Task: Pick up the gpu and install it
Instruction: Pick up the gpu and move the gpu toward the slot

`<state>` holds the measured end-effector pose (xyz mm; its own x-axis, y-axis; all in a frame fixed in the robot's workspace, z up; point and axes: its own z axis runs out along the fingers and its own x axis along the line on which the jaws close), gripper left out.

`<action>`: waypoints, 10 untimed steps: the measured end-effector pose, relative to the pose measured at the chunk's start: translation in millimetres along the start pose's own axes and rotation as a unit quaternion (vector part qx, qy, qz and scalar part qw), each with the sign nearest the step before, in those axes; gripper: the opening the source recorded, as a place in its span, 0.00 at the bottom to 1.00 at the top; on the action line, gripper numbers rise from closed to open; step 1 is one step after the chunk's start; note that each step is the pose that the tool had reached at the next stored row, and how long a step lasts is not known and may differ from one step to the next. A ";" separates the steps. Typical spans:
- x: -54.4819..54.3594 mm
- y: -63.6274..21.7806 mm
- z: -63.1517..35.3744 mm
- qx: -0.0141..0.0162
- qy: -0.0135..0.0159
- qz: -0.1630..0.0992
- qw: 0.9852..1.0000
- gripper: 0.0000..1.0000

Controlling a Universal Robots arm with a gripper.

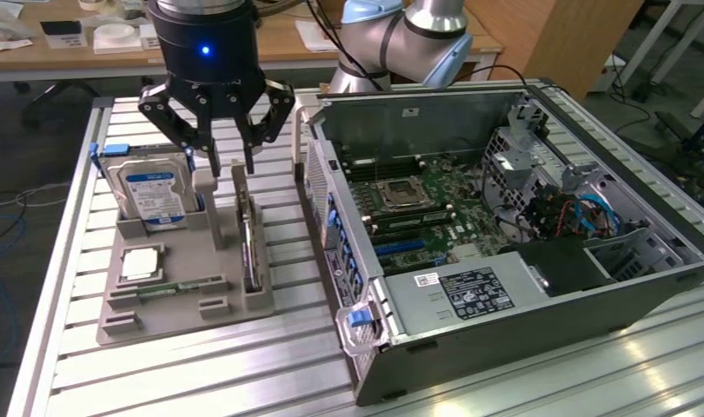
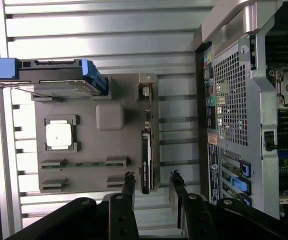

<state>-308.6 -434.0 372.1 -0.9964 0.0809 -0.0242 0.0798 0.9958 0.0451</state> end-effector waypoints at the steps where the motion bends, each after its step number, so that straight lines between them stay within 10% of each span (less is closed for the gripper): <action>1: 0.0 0.0 0.0 0.000 0.000 0.000 1.000 0.42; 10: 0.0 -0.1 1.6 0.000 0.000 0.000 1.000 0.42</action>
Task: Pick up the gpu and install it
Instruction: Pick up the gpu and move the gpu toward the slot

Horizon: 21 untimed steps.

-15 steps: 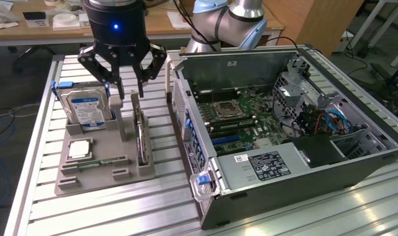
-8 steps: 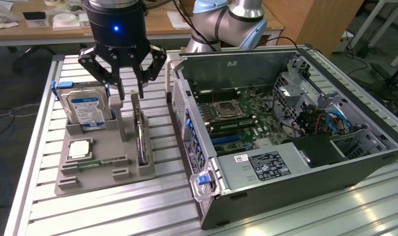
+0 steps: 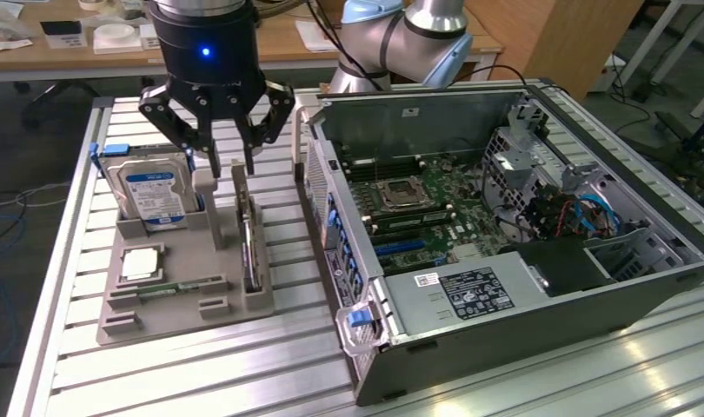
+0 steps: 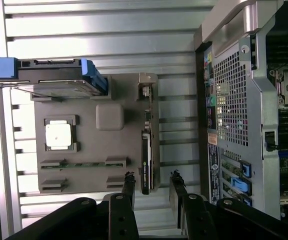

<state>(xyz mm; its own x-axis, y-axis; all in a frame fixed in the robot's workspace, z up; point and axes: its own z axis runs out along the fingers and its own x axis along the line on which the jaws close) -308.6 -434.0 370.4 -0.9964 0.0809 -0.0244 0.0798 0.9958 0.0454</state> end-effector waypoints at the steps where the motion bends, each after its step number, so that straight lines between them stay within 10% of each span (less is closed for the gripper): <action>1: 0.0 -0.1 0.9 0.000 0.000 0.000 1.000 0.42; 21: 0.3 -0.5 10.1 0.000 0.000 0.000 1.000 0.42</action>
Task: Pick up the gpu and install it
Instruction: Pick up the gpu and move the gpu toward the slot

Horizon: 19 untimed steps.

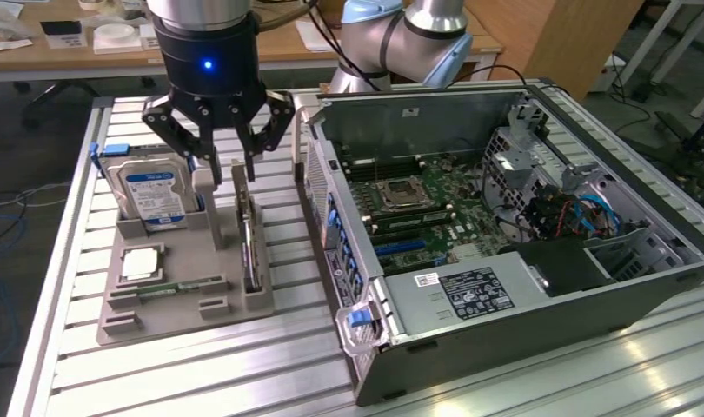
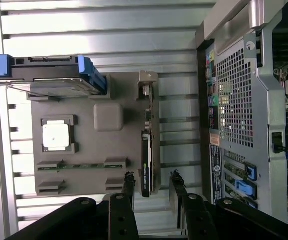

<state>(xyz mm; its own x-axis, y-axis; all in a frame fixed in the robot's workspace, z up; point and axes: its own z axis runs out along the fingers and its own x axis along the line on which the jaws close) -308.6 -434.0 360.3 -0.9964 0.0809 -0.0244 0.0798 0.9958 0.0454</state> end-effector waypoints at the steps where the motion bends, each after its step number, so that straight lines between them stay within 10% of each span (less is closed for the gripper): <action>1: 0.0 0.0 0.7 0.000 0.000 0.000 1.000 0.42; 19: 0.2 -0.4 7.9 0.000 0.000 0.000 1.000 0.42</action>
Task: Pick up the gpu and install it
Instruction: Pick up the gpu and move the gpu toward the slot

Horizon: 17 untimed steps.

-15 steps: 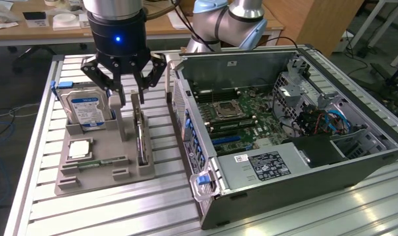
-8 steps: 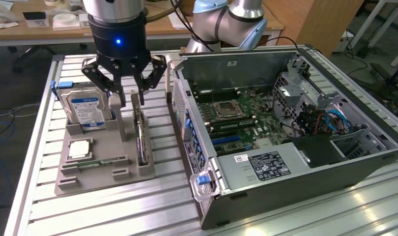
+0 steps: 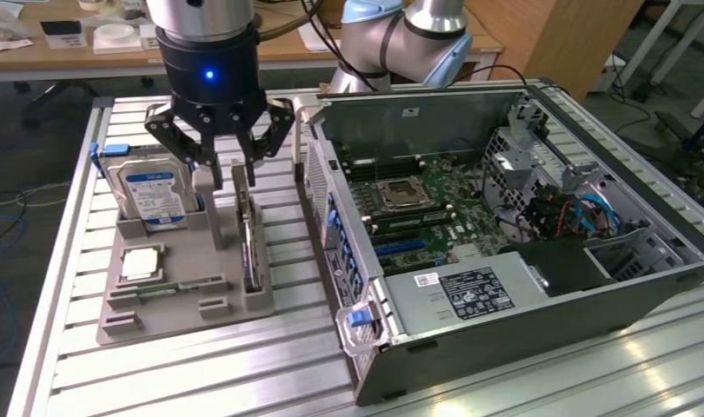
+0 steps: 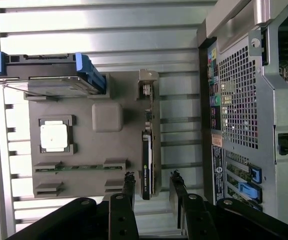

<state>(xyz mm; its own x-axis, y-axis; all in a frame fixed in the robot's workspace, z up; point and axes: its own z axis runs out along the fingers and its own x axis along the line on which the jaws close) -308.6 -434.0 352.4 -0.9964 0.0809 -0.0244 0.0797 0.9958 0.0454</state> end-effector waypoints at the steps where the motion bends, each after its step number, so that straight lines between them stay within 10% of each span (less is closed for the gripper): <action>1: 0.0 0.0 0.5 0.000 0.000 0.000 1.000 0.42; 17: 0.2 -0.3 6.6 0.000 0.000 0.000 1.000 0.42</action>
<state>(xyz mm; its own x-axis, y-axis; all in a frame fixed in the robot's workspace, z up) -308.6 -434.0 345.8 -0.9964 0.0809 -0.0243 0.0798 0.9958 0.0450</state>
